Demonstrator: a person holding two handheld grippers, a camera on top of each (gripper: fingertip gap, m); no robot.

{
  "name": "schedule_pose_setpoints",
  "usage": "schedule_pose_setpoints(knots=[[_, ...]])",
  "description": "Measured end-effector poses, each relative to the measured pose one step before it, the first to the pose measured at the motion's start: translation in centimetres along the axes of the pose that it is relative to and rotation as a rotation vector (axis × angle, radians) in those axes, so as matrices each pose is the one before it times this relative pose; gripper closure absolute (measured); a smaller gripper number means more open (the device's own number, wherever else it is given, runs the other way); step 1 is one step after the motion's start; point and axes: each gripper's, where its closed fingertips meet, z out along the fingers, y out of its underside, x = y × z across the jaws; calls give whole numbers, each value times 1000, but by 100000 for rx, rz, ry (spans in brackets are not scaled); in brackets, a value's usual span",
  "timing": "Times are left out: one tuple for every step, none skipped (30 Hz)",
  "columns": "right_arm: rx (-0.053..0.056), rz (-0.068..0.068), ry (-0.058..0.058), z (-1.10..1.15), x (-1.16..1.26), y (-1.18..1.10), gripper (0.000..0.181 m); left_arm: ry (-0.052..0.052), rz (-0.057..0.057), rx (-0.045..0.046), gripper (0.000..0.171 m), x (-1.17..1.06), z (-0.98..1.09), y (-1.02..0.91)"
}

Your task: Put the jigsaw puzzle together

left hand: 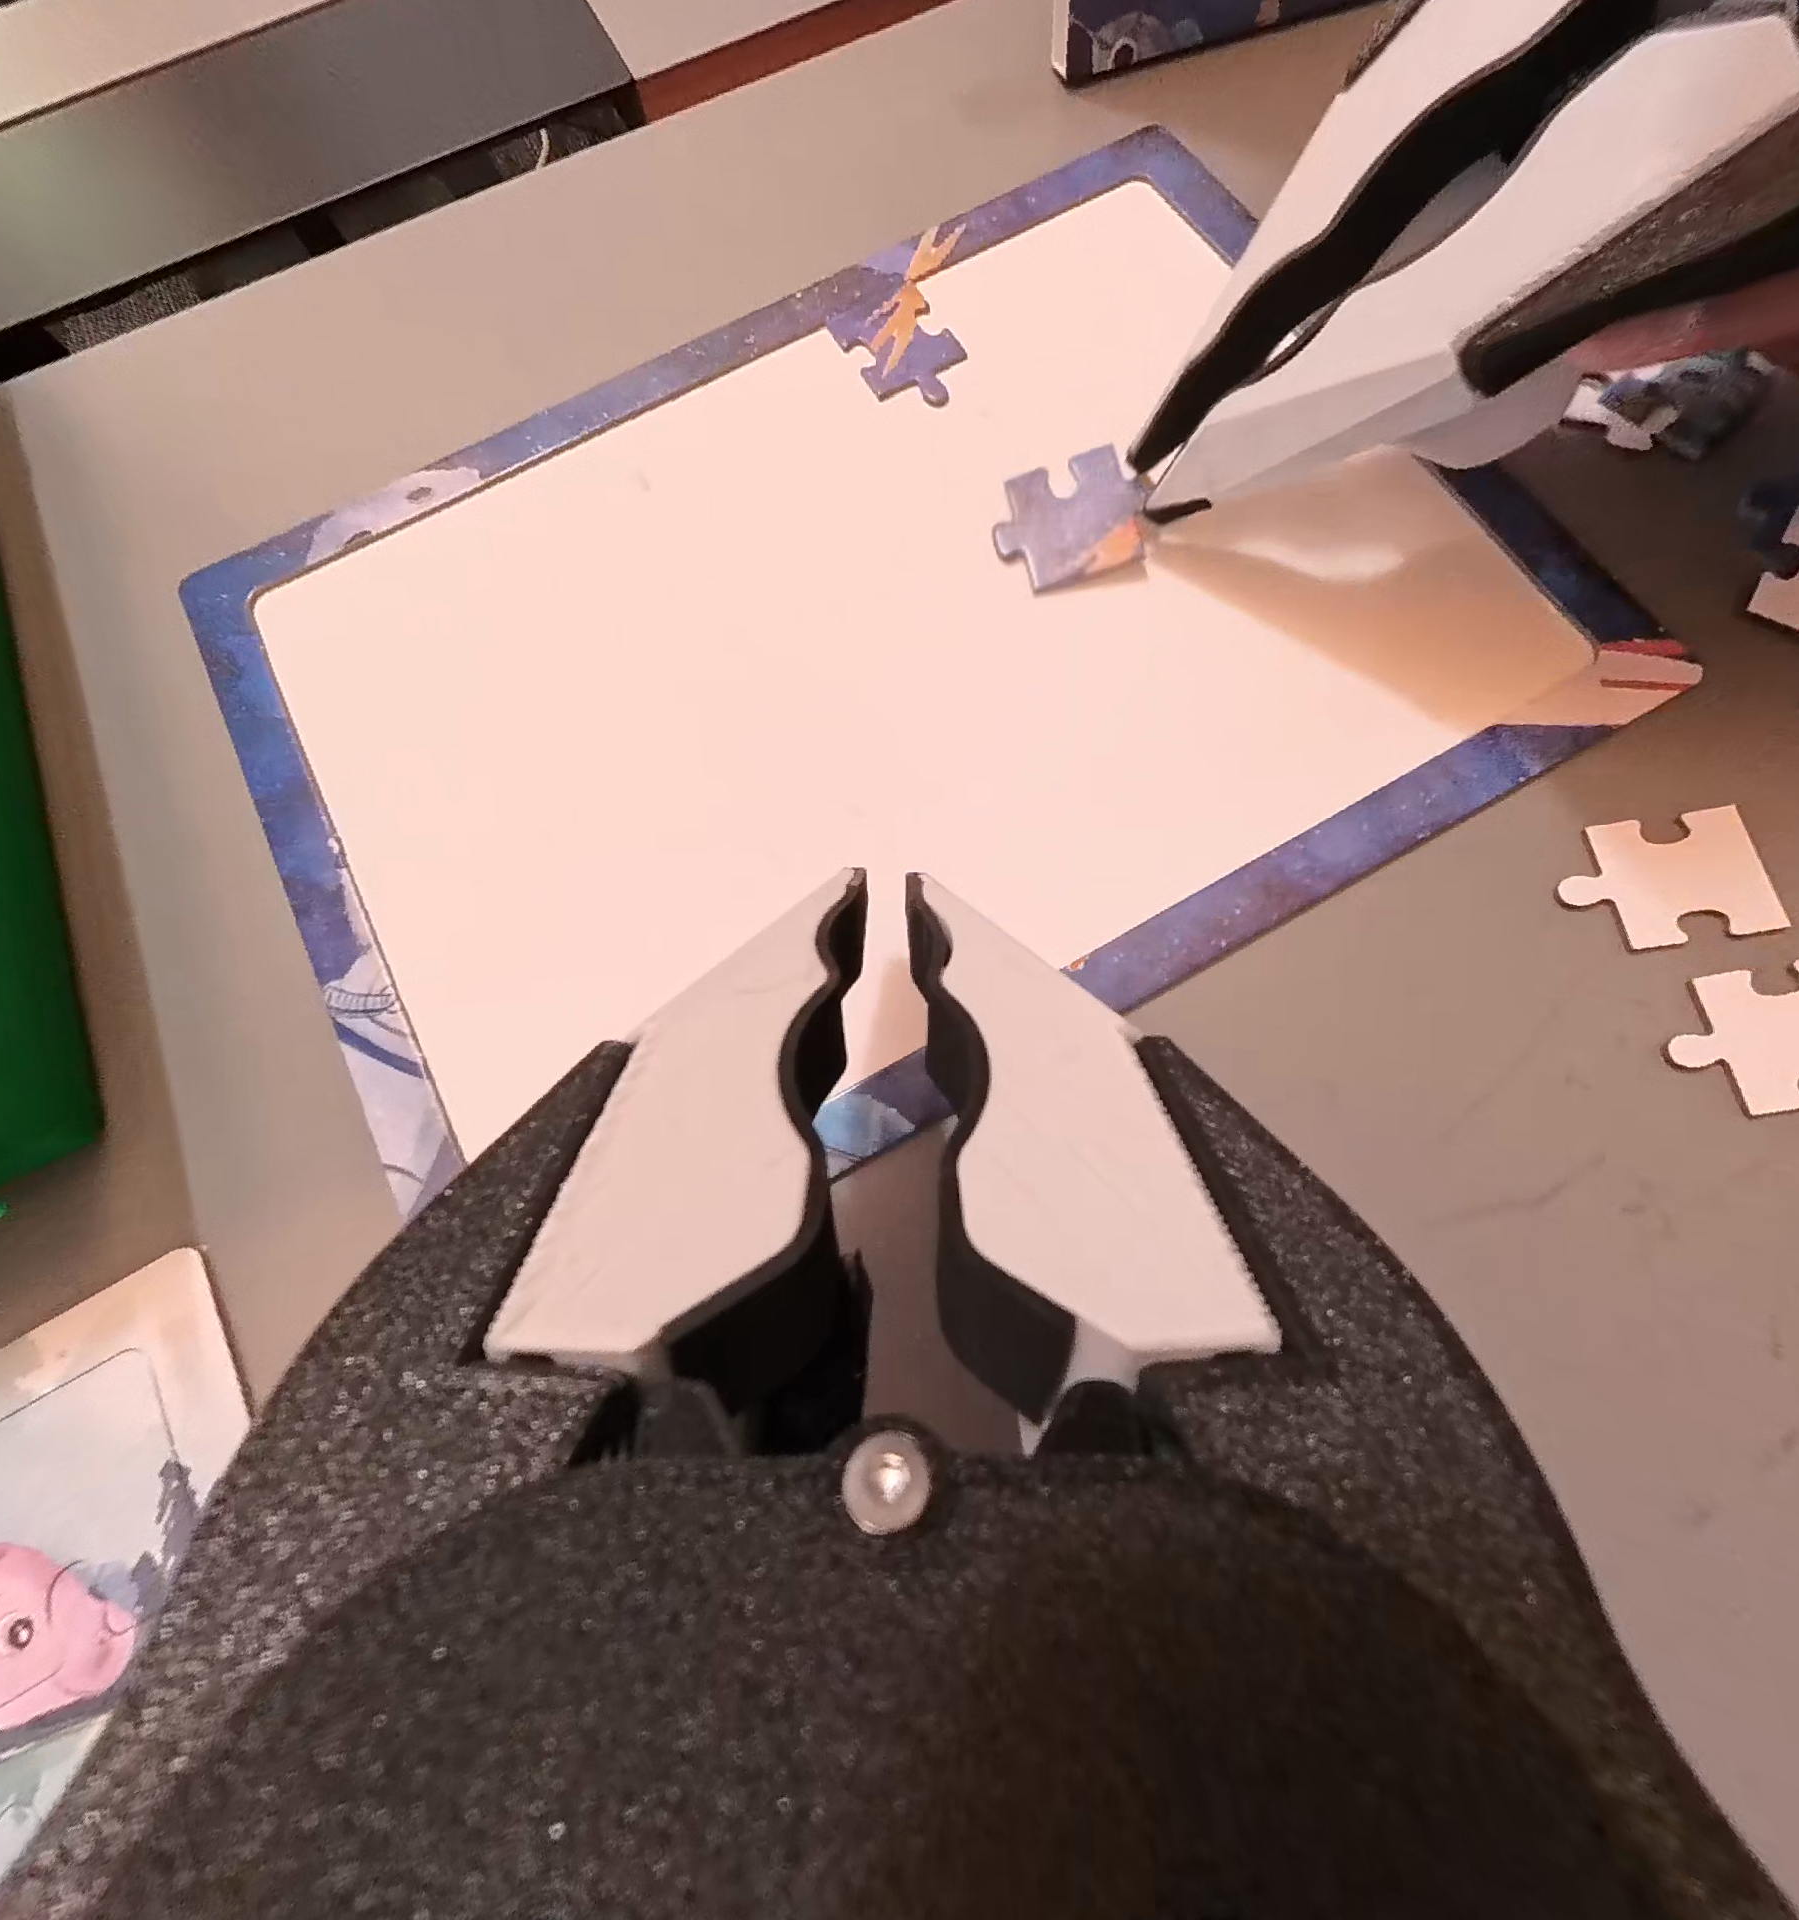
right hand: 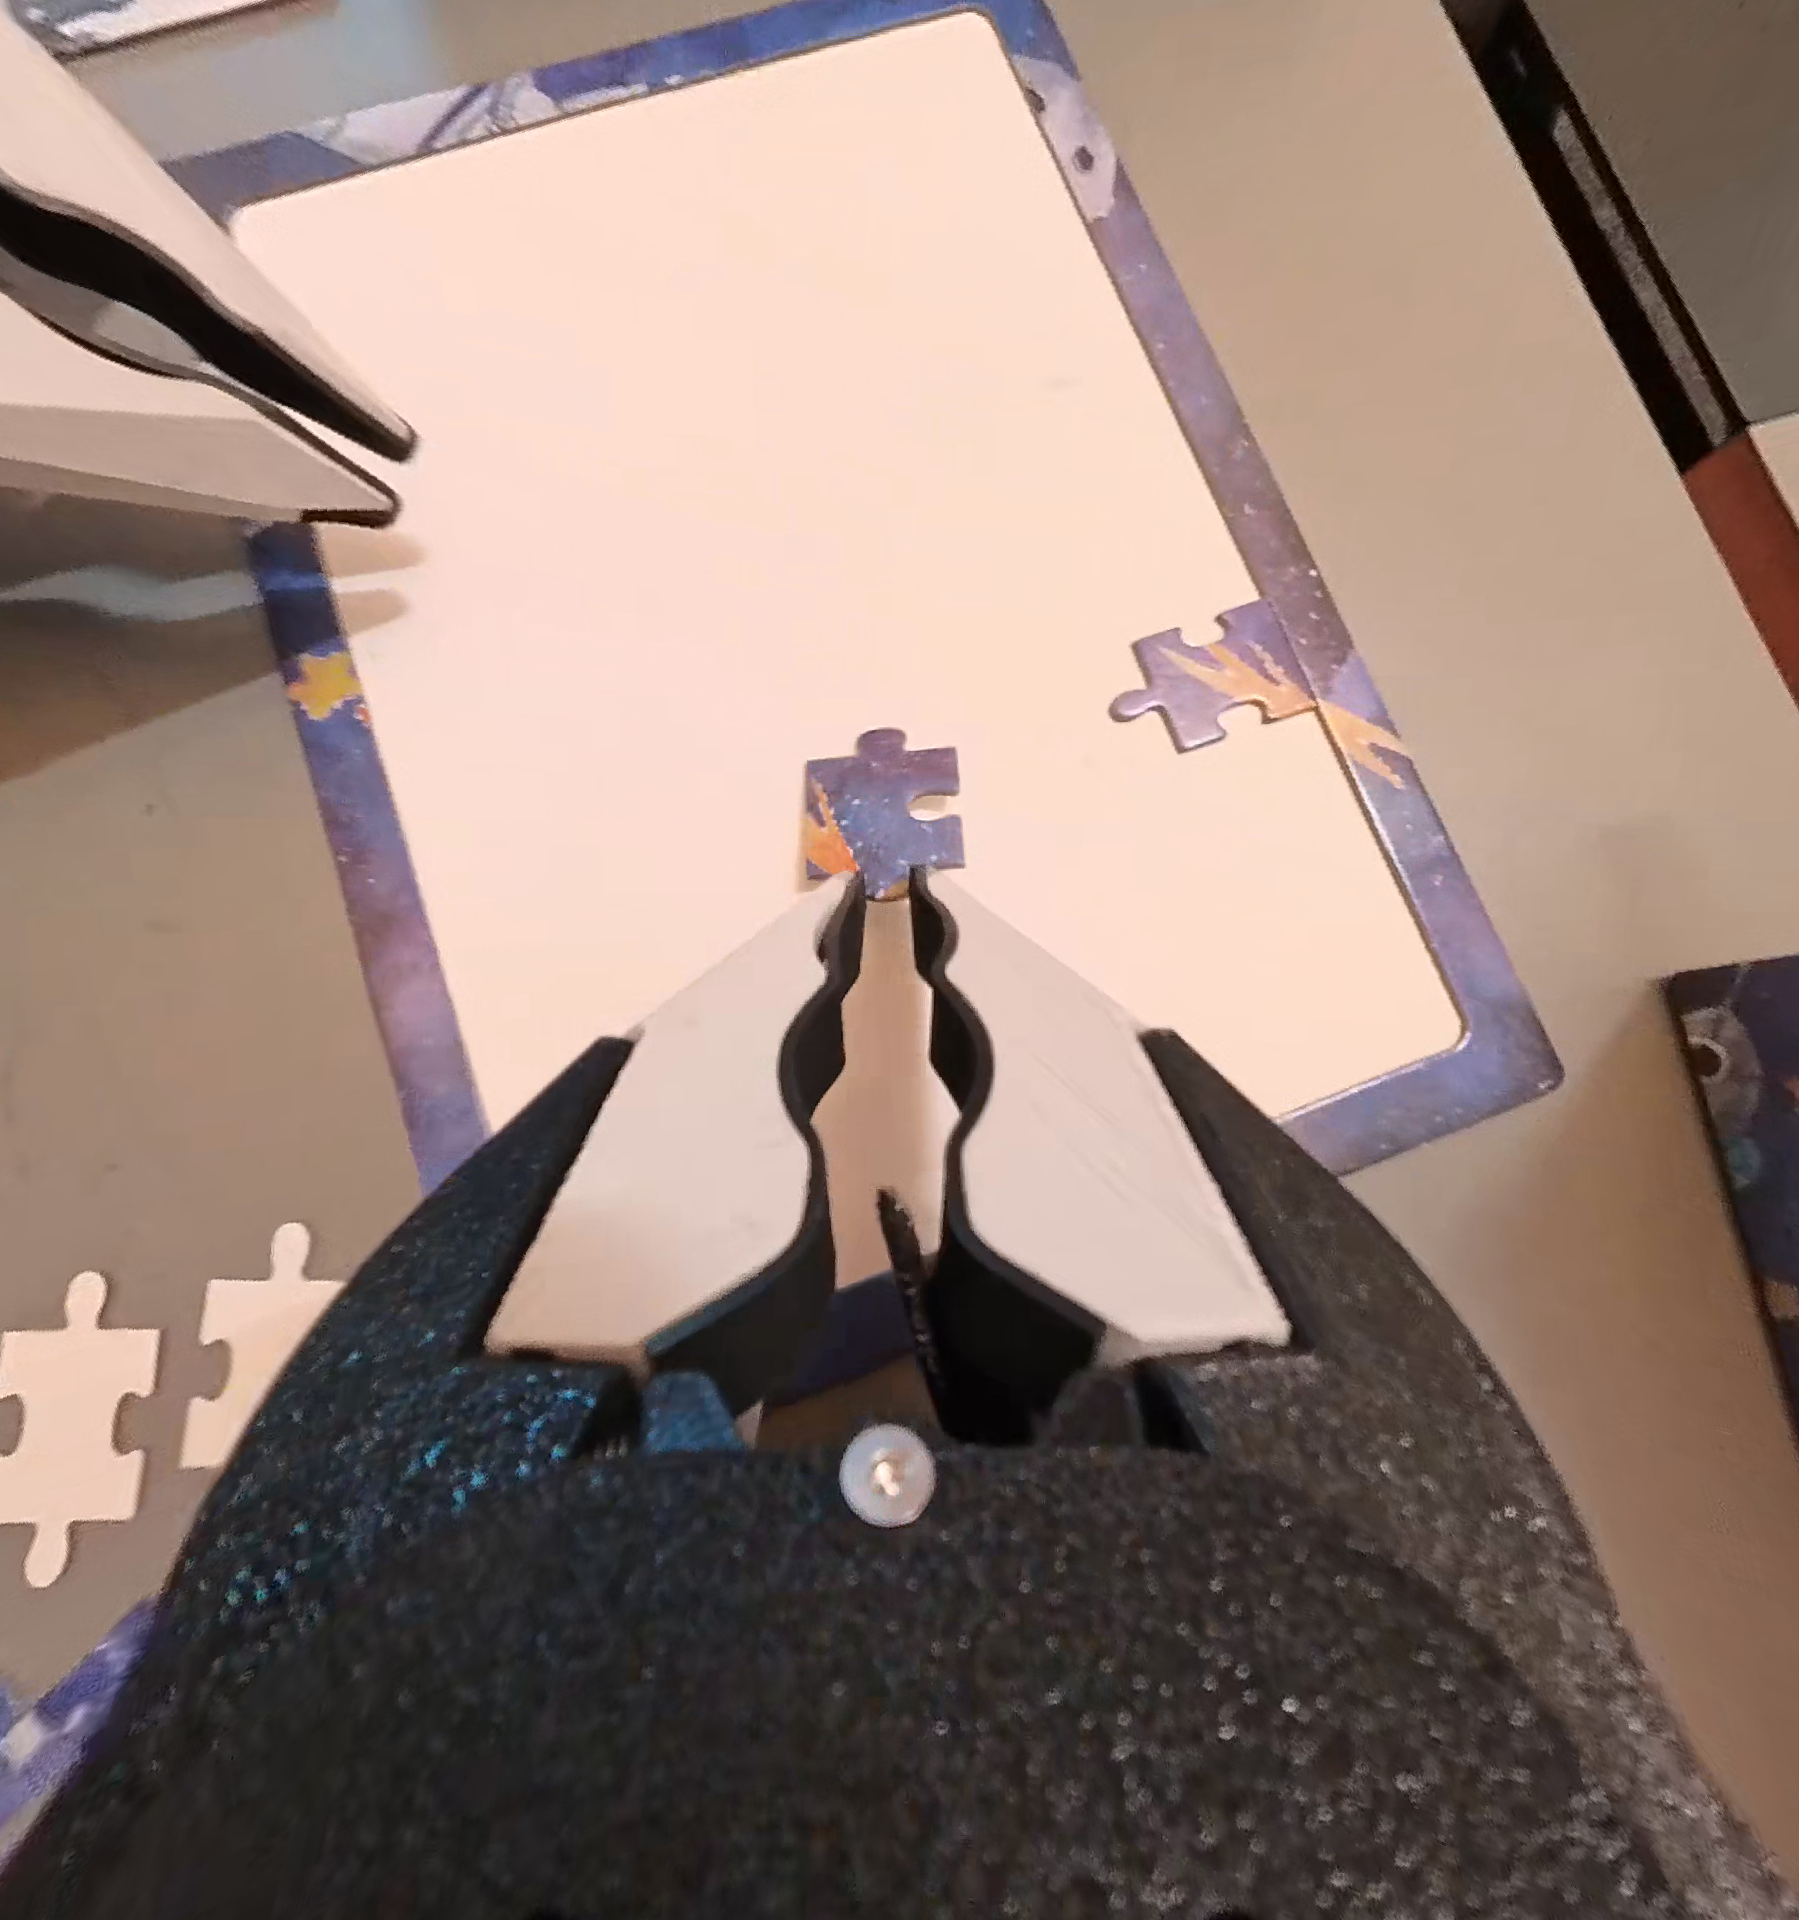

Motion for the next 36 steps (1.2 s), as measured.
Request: schedule_pose_setpoints(knots=[[-181, 261, 2545, 6, 513, 110, 173, -53, -106, 97, 165, -12, -32, -18], [151, 541, 3342, -28, 666, 43, 173, 22, -88, 89, 165, -15, -22, -13], [457, 875, 4729, -46, 910, -9, 173, -69, -99, 94, 165, -22, -12, -22], [522, 983, 4611, -33, 891, -28, 173, -71, -69, 107, 165, -20, -11, -11], [183, 982, 1574, 23, 407, 21, 173, 44, 5, -47, 164, 6, -3, 7], [-89, 829, -1550, 30, -115, 57, 173, -26, 64, -139, 164, -2, 13, 26], [10, 452, -1580, 54, -184, 52, 173, -99, 150, -80, 164, 4, 9, 10], [160, 62, -767, 42, -109, 33, 173, -117, 168, -12, 164, -1, -3, 15], [375, 19, -1044, 45, -178, -18, 173, -17, 61, 16, 164, -6, 8, 5], [-39, 1, -1264, 34, -196, 22, 173, 30, -64, -41, 164, -1, -5, 9], [-351, -25, -357, 49, -48, 59, 173, -67, -97, -57, 164, -25, -2, 8], [-447, -247, 379, 49, 67, 65, 173, -67, -19, 37, 164, -18, -7, -10], [-448, -305, 441, 32, 75, 67, 173, -18, 3, 108, 164, -5, -16, -8], [-188, -124, 136, 15, 22, 40, 173, 56, 4, 12, 164, 8, 1, -2], [-33, 62, -97, 8, -9, 9, 173, -33, 40, -104, 164, 2, 2, 19], [97, 105, -29, -20, -3, -13, 173, -125, 110, -98, 164, -15, 2, 18], [224, 198, 52, -36, 17, -47, 173, -71, 71, 63, 164, -2, 0, -6], [303, 312, -102, -42, -2, -74, 173, 120, -29, 111, 164, 22, -12, -25], [505, 421, -474, -48, -54, -95, 173, 110, -23, -19, 164, 16, -8, -5], [627, 509, -557, -57, -55, -108, 173, -134, 48, -32, 164, -22, -2, 4], [384, 433, -336, -52, -21, -54, 173, -87, 78, 47, 164, -14, -10, -8], [-49, 411, -153, -16, 30, 11, 173, 94, -14, 88, 164, 17, -14, -22], [-131, 397, -354, -10, -4, 52, 173, 113, -110, 85, 164, 8, -19, -15], [-71, 291, -361, 2, -20, 48, 173, -8, -57, 34, 164, 3, 2, -5], [-98, 133, -80, 10, 14, 41, 173, -31, 67, -61, 164, -9, -4, 8], [-72, -64, 20, 4, -12, 29, 173, -66, 83, -65, 164, 4, 7, 11], [-122, -220, -239, 7, -66, 13, 173, 9, 62, -15, 164, 15, 4, -4], [-205, -260, -223, 32, -82, 20, 173, 75, 63, -59, 164, 26, 14, 17], [-285, -274, -2, 35, -47, 8, 173, -46, 113, -129, 164, 10, 19, 18], [-238, -263, -73, 36, -64, 18, 173, -151, 149, -166, 164, -7, 16, 23], [-155, -165, -397, 44, -107, 3, 173, -142, 128, -134, 163, -9, 9, 28], [-136, 27, -525, 39, -109, 23, 173, -176, 75, -77, 163, -23, 17, 17], [-98, 245, -476, 34, -95, 13, 173, -223, 67, -74, 163, -31, 4, 1], [114, 437, -764, 15, -109, -23, 173, -228, 108, -86, 163, -34, 10, 10], [464, 617, -994, -6, -130, -68, 173, -265, 133, -99, 163, -40, 9, 12], [459, 545, -836, -34, -97, -68, 173, -262, 179, -155, 163, -24, 17, 21]])
